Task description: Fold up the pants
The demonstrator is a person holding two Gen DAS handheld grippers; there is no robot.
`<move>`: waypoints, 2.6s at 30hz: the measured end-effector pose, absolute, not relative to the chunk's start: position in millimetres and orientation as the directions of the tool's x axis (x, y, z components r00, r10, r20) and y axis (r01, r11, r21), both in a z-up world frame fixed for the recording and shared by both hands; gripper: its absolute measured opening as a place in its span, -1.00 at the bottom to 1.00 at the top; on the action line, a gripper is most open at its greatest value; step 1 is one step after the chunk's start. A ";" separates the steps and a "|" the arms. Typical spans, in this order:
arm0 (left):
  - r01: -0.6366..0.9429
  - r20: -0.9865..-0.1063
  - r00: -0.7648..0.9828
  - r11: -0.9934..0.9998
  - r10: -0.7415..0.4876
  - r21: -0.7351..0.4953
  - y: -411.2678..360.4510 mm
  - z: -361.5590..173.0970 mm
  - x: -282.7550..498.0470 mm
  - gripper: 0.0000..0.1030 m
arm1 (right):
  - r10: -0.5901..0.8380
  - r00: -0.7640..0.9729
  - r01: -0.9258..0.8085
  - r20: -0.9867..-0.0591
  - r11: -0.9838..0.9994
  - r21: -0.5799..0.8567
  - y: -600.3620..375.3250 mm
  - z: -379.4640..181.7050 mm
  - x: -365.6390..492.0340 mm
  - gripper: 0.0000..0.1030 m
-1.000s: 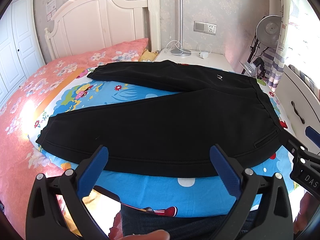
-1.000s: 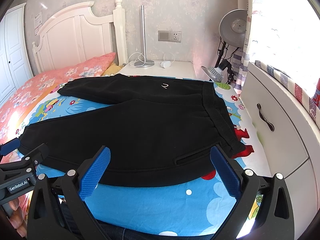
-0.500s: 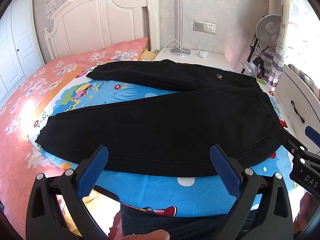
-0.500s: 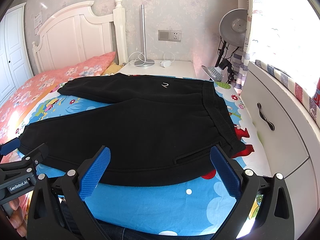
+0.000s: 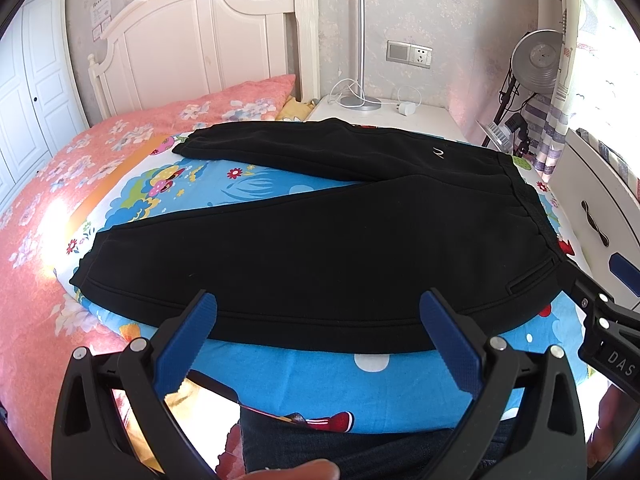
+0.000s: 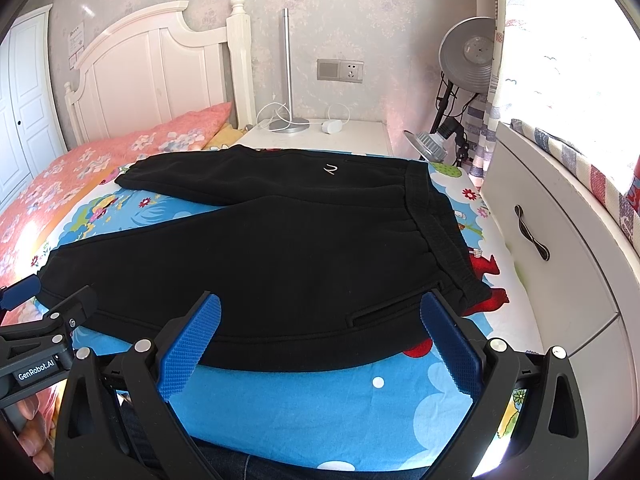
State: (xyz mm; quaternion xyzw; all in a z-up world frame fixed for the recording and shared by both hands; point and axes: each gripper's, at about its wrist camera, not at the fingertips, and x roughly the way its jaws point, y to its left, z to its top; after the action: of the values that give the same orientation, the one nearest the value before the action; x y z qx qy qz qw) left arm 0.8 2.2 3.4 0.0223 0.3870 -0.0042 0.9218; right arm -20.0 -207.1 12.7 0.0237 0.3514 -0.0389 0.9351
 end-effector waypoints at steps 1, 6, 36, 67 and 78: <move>0.025 -0.714 0.700 0.999 0.009 0.037 2.6 3.0 0.9 0.97 | -0.056 0.750 0.089 -0.659 0.996 0.017 -207.1 12.8 -20.0 0.88; 0.024 -0.714 0.701 0.999 0.010 0.037 2.7 3.0 0.9 0.97 | -0.056 0.750 0.089 -0.659 0.996 0.017 -206.8 12.9 -19.9 0.88; 0.076 -0.742 0.668 0.997 -0.049 0.003 3.5 -19.4 19.6 0.97 | 0.042 0.657 0.110 -0.753 0.983 0.151 -289.0 -8.2 81.7 0.90; -0.021 -0.864 0.479 0.982 -0.153 -0.186 30.1 -95.0 129.5 0.96 | 0.150 0.359 -0.007 -0.921 0.987 0.158 -462.7 -116.2 404.6 0.34; -0.013 -0.846 0.509 0.981 -0.159 -0.192 28.8 -78.7 151.7 0.96 | 0.162 0.553 -0.146 -0.817 0.985 0.096 -429.9 -37.5 361.7 -0.44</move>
State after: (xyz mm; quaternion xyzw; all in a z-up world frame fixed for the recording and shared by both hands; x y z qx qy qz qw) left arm 151.7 28.8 -78.7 -0.0872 0.4939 -0.0421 0.8641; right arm 361.7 -429.9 -37.5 0.0087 0.4644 0.0872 0.8813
